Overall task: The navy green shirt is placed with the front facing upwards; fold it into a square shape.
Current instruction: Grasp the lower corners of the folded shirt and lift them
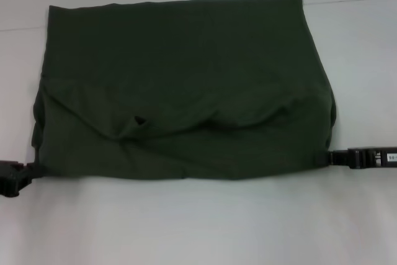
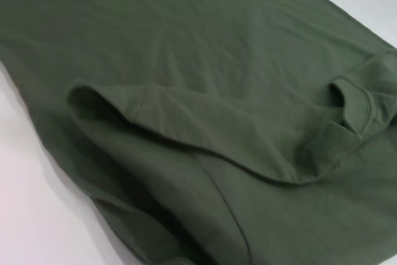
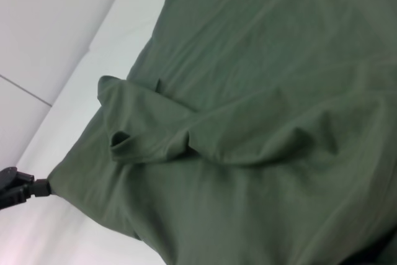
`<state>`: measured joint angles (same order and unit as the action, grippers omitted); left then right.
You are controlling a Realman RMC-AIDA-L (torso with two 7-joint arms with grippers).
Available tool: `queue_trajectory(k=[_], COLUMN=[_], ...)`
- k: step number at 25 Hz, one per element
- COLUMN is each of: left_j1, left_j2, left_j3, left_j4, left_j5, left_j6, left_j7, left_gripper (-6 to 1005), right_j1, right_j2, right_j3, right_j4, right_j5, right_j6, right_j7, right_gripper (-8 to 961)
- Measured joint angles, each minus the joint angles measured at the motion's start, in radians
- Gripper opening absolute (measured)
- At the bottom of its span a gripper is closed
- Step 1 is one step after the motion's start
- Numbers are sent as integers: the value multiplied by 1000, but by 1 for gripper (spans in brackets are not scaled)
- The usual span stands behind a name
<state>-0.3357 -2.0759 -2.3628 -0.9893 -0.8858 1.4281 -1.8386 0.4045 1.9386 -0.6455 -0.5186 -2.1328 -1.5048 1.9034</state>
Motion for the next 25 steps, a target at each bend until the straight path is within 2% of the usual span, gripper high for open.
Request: queue_trajectory(k=[12,25], left_j1=[42,68], left_j2=[-4,-3], left_j3=[-59,-91], left_j4=[0,2], left_j5=[2,7], left_j6=[94,164], left_j7=[56,97], left_gripper=[12,13], right_j1=[-30,-66], right_j2=[3,-5], right_j3=[7,25], right_j4=[1,1], right_j5=[-47,-46], right_j6=[-12,-29], right_j7=[-18,-56], right_gripper=[27,28])
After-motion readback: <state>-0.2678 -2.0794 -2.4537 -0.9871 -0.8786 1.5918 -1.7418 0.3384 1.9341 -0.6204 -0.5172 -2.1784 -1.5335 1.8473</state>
